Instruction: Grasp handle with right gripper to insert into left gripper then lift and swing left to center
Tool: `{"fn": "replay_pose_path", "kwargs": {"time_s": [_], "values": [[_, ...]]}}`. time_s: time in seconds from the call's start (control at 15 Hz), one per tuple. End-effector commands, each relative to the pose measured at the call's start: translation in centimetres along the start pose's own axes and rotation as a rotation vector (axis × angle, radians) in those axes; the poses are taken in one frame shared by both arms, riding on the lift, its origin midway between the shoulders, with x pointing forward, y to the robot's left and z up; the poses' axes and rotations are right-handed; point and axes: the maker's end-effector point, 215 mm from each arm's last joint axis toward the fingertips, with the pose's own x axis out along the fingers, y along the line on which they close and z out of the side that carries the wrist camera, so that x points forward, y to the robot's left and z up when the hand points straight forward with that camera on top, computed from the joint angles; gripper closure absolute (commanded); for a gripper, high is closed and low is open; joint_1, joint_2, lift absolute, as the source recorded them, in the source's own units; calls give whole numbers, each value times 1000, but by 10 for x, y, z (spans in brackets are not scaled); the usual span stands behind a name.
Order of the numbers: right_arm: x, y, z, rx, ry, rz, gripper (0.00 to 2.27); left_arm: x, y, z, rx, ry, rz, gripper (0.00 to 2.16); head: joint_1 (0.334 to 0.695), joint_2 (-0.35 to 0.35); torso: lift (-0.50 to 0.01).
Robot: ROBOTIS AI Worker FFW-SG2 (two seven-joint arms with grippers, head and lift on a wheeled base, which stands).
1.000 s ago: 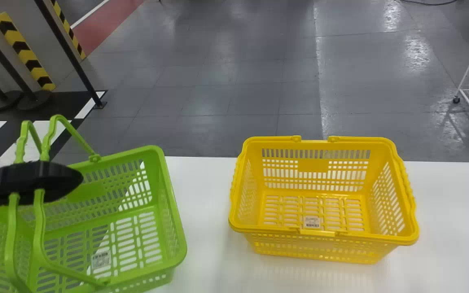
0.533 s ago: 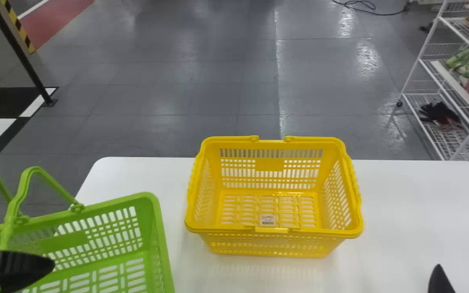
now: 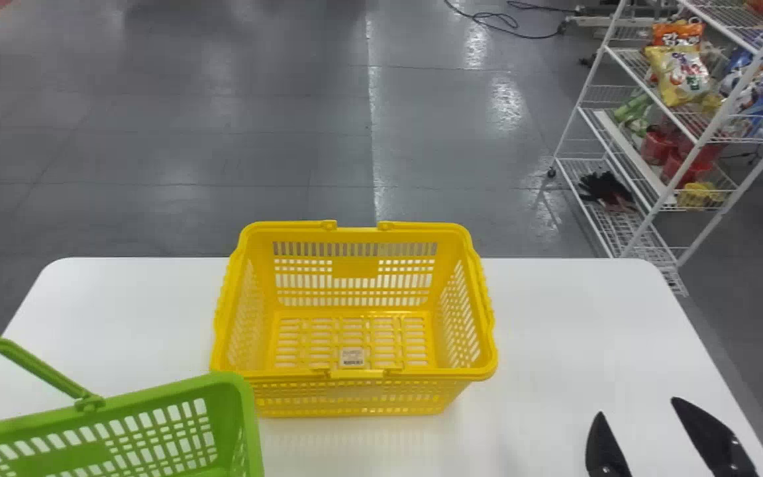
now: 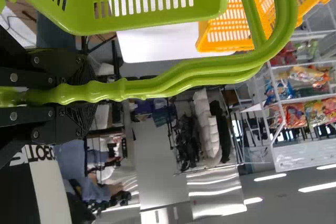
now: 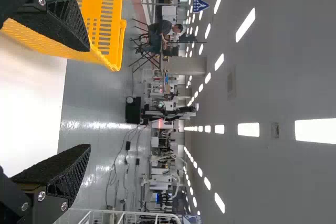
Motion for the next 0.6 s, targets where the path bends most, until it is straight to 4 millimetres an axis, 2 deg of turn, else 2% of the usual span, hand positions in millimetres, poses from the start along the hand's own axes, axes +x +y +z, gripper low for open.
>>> {"fn": "replay_pose_path", "kwargs": {"time_s": [0.0, 0.13, 0.53], "values": [[0, 1, 0, 0, 0, 1, 174, 20, -7, -10, 21, 33, -39, 1970, 695, -142, -93], [0, 3, 1, 0, -3, 8, 174, 36, -7, -16, 23, 60, -61, 1970, 695, -201, -93], [1, 12, 1, 16, -6, 19, 174, 78, -13, -30, 78, 130, -106, 1970, 695, -312, -93]]}}
